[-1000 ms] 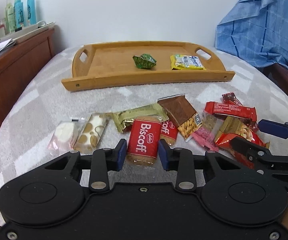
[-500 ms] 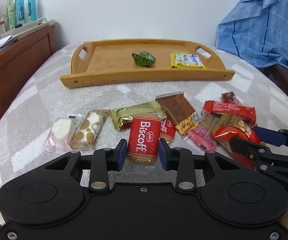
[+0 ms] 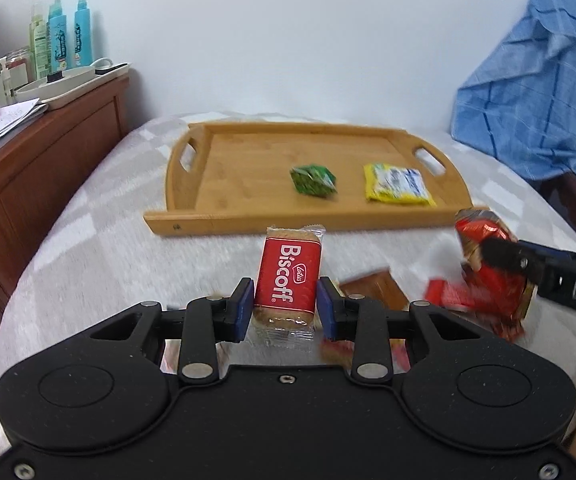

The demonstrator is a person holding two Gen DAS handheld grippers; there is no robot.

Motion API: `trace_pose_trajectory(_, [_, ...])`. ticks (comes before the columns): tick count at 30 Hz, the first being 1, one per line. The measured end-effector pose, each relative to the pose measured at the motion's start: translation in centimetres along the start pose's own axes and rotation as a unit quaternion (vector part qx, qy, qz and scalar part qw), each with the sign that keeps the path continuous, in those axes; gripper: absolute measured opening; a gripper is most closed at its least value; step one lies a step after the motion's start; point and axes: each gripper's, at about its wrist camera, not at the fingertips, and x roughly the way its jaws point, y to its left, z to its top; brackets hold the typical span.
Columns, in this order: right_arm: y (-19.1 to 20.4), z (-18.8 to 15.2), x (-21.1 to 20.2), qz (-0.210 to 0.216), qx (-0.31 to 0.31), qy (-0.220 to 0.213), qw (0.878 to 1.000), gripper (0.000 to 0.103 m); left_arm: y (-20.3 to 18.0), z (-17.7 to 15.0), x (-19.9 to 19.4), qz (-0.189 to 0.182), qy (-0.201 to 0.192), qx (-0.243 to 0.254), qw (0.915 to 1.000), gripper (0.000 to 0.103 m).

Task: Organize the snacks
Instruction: 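Place the Biscoff pack and red nut bag on the tray, opening both tools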

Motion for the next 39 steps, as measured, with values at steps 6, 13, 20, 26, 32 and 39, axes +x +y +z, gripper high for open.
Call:
trace_pose_trajectory(6, [-3.0, 5.1, 4.5, -0.025, 0.054, 0.02, 0.998, 0.047, 1.2, 3.5, 2.1, 0.013, -0.005, -0.012, 0.9998, 0.022])
trace_pose_trajectory(13, [-5.7, 8.5, 9.2, -0.065, 0.078, 0.038, 0.994, 0.047, 1.9, 6.2, 5.5, 0.011, 0.014, -0.023, 0.9996, 0.021])
trace_pose_trajectory(20, [-6.6, 8.1, 10.0, -0.056, 0.092, 0.057, 0.993, 0.047, 1.9, 3.6, 6.4, 0.006, 0.042, -0.002, 0.9991, 0.022])
trace_pose_trajectory(26, [-6.0, 7.9, 10.1, -0.052, 0.085, 0.055, 0.993, 0.048, 1.8, 1.7, 5.9, 0.026, 0.049, 0.016, 0.9983, 0.045])
trace_pose_trajectory(32, [-5.8, 7.7, 9.9, -0.053, 0.079, 0.054, 0.994, 0.048, 1.7, -0.5, 3.6, 0.023, 0.06, 0.018, 0.9978, 0.046])
trace_pose_trajectory(39, [-5.3, 7.4, 9.8, -0.056, 0.072, 0.054, 0.994, 0.048, 0.5, -2.9, 2.3, 0.043, 0.062, 0.039, 0.9964, 0.036])
